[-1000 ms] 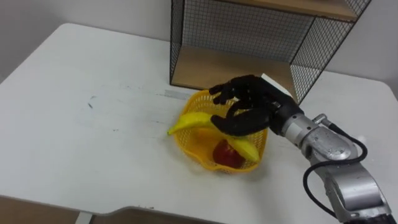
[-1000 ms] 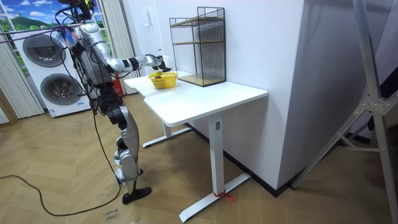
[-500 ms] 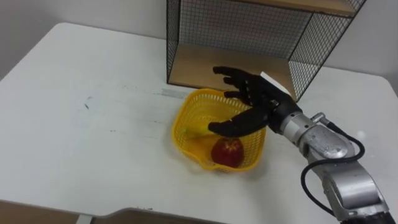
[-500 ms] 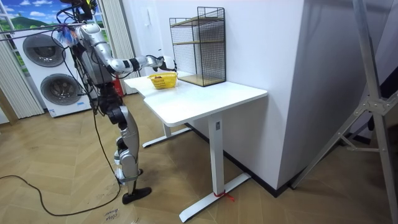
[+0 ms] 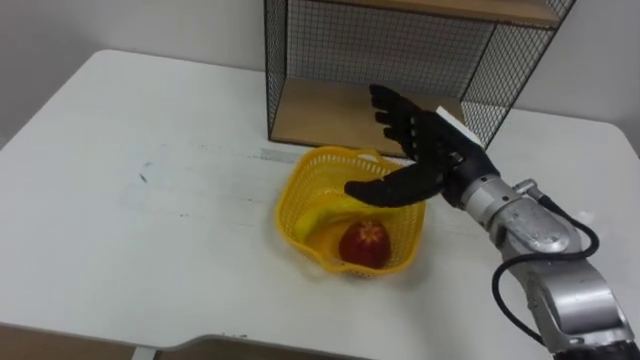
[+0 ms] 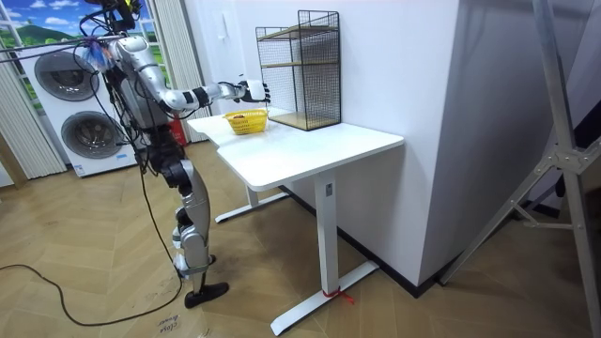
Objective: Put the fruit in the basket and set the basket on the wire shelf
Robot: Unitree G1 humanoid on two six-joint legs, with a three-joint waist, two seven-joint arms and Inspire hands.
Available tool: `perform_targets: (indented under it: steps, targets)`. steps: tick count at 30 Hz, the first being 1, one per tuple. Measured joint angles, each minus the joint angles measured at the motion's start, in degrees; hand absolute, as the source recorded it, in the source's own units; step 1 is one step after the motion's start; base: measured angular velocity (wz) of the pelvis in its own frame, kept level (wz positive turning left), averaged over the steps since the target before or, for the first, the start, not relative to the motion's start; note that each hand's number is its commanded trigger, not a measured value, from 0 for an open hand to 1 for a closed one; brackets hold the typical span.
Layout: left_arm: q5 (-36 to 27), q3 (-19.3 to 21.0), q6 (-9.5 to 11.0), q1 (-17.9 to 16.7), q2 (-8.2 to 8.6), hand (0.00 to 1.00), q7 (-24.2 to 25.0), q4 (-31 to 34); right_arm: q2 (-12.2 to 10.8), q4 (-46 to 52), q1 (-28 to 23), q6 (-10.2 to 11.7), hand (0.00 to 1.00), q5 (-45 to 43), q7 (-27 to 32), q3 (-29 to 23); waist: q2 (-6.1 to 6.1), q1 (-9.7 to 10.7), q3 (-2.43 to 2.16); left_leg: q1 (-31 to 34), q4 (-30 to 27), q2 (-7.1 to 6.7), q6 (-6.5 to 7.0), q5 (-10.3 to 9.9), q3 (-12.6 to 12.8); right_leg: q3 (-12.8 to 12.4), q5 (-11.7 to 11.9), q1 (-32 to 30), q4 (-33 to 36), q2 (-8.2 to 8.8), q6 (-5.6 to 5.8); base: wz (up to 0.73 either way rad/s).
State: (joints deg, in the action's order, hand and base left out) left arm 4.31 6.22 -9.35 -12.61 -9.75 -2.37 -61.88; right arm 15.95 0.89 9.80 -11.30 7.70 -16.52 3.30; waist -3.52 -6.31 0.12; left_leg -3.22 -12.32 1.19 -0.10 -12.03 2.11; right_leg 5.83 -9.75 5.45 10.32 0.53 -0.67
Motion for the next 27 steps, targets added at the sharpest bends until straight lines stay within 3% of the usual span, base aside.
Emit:
perform_targets:
  steps: [3,6,9,12,13,15,20,23,24,27]
  targets:
    - [-5.23,2.70,0.57,-1.42,-0.20,0.00,-0.56,0.00,0.81,1.69,-0.25,0.04,0.00,3.94,2.08,-1.44,-0.01,0.46,-0.22,0.27,-0.40,-0.03,0.00,0.01,0.03,0.49,0.02,0.19,-0.67,0.08,-0.01,0.04]
    - [-13.18,8.21,1.18,-3.15,-0.33,0.00,-1.00,-0.05,0.81,1.99,-1.79,0.78,0.00,6.86,4.43,-5.04,-0.01,0.91,-0.27,-0.31,-0.32,-0.08,0.00,0.00,-0.08,0.67,0.01,0.85,-0.79,0.14,0.00,0.06]
    - [-18.92,13.20,1.91,-4.72,-0.30,0.00,-2.55,-0.01,0.82,2.04,-3.77,1.33,0.00,8.26,7.71,-9.40,0.55,1.23,-0.23,-0.31,-0.34,-0.08,0.05,-0.03,-0.06,0.78,0.02,0.91,-0.76,0.21,0.02,0.00]
    - [-24.92,17.91,2.51,-4.85,-0.22,0.00,-6.15,0.14,1.11,2.12,-6.41,1.43,0.00,8.65,11.57,-13.58,1.42,1.61,-0.56,0.05,-0.31,-0.19,0.06,-0.03,-0.67,1.69,0.01,0.67,-0.67,0.39,0.04,0.08]
    - [-27.37,19.89,2.68,-5.04,-0.18,0.00,-8.35,0.79,1.31,2.12,-7.46,1.43,0.00,9.13,13.44,-14.79,1.76,1.65,-0.77,0.01,-0.27,-0.16,0.06,-0.02,-0.63,1.65,0.01,0.67,-0.66,0.37,0.04,0.00]
    - [-29.73,22.57,3.04,-5.25,-0.11,0.00,-12.33,3.28,1.40,2.13,-8.79,1.50,0.00,9.89,16.27,-16.66,2.39,1.67,-0.53,-0.17,-0.10,-0.14,0.05,-0.02,-0.67,1.68,0.01,1.01,-0.78,0.36,0.04,0.00]
    - [-34.12,29.30,4.84,-5.16,-0.53,0.00,-22.97,13.28,1.50,4.40,-14.41,1.93,0.00,10.17,23.96,-20.48,3.72,1.71,-0.63,-0.16,-0.03,-0.43,0.08,0.00,-0.90,1.84,-0.13,1.01,-1.36,0.56,0.14,0.02]
    - [-34.12,33.13,5.62,-4.78,-1.34,0.00,-29.50,19.81,1.52,4.51,-16.58,2.04,0.00,9.79,28.38,-23.05,3.57,1.85,-0.91,-0.19,-0.03,-0.57,0.10,0.02,-1.27,1.91,-0.19,1.04,-1.36,0.57,0.24,0.05]
    - [-34.08,33.66,5.83,-4.66,-1.56,0.00,-30.76,21.26,1.52,4.66,-17.10,2.05,0.00,9.69,29.23,-23.46,3.85,1.79,-0.78,-0.19,0.00,-0.57,0.10,0.02,-1.28,1.76,-0.21,0.98,-1.35,0.53,0.26,0.00]
    - [-34.05,35.20,6.34,-5.07,-2.27,0.00,-37.05,29.55,1.51,6.23,-19.51,2.07,0.00,9.73,32.71,-25.13,3.99,1.31,-0.98,-0.57,0.63,-0.62,0.12,0.03,-1.27,1.32,-0.22,1.17,-1.28,0.50,0.27,-0.08]
